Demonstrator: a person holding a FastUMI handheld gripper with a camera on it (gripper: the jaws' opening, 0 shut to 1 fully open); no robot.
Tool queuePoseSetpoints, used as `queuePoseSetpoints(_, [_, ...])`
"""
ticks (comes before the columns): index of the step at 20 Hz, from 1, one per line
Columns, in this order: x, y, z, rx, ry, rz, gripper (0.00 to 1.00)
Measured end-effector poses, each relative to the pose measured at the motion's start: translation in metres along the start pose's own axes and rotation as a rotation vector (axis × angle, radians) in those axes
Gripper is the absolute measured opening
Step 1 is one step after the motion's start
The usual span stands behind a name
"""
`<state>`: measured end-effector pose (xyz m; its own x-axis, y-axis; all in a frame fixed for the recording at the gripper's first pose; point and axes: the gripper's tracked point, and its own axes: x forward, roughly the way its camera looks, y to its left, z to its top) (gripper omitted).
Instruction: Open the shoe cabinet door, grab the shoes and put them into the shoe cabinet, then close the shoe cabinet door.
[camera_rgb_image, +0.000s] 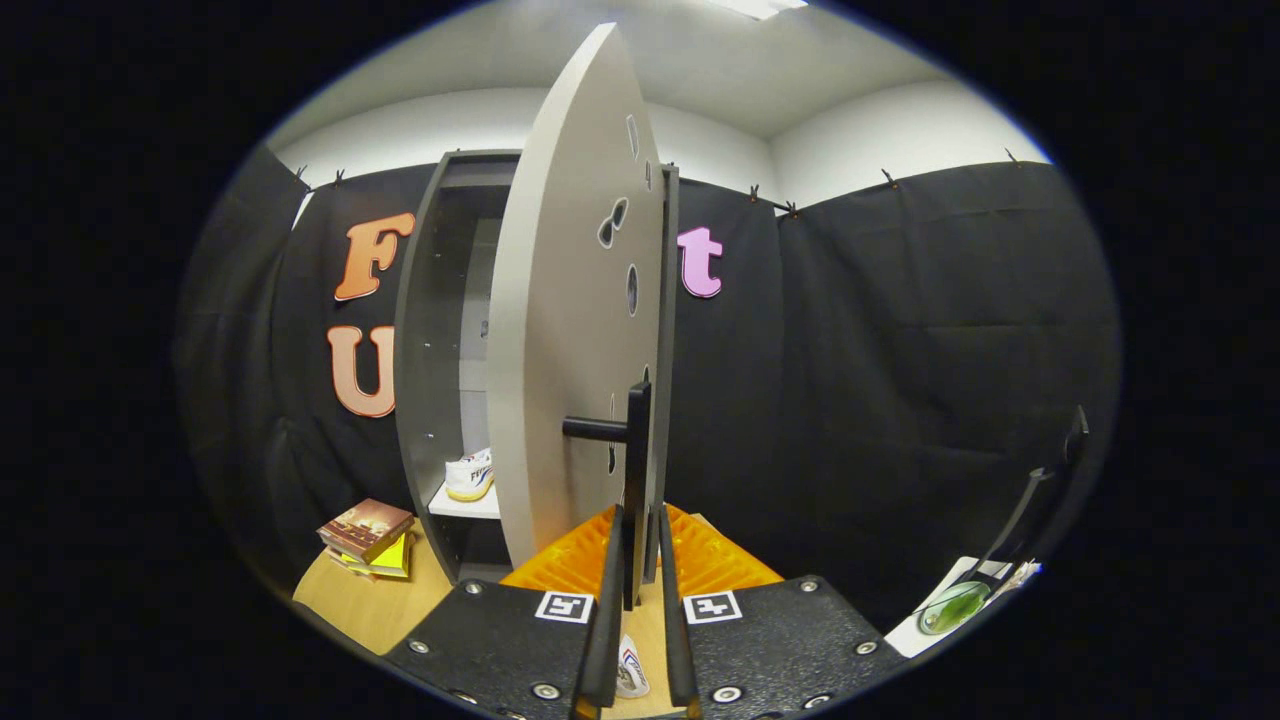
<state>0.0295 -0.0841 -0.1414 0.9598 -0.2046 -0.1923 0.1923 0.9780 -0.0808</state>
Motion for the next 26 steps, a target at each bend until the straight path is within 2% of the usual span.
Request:
queuePoseSetpoints(2, [0.001, -0.025, -0.001, 0.013, -0.002, -0.066, 0.18])
queuePoseSetpoints(5, [-0.013, -0.079, -0.017, 0.120, 0.036, -0.183, 0.16])
queuePoseSetpoints(7, [-0.029, -0.089, -0.034, 0.087, 0.037, -0.228, 0.15])
queuePoseSetpoints(8, [-0.035, -0.083, -0.042, 0.069, 0.040, -0.224, 0.14])
queuePoseSetpoints(10, [-0.040, -0.061, -0.062, 0.038, 0.057, -0.181, 0.15])
queuePoseSetpoints(12, [-0.040, -0.022, -0.089, 0.014, 0.074, -0.097, 0.14])
queuePoseSetpoints(17, [0.001, 0.057, -0.205, -0.083, 0.234, 0.099, 0.18])
queuePoseSetpoints(20, [0.020, 0.081, -0.289, -0.128, 0.423, 0.168, 0.24])
queuePoseSetpoints(22, [0.037, 0.088, -0.330, -0.134, 0.482, 0.207, 0.27])
queuePoseSetpoints(26, [0.070, 0.090, -0.404, -0.139, 0.644, 0.204, 0.32])
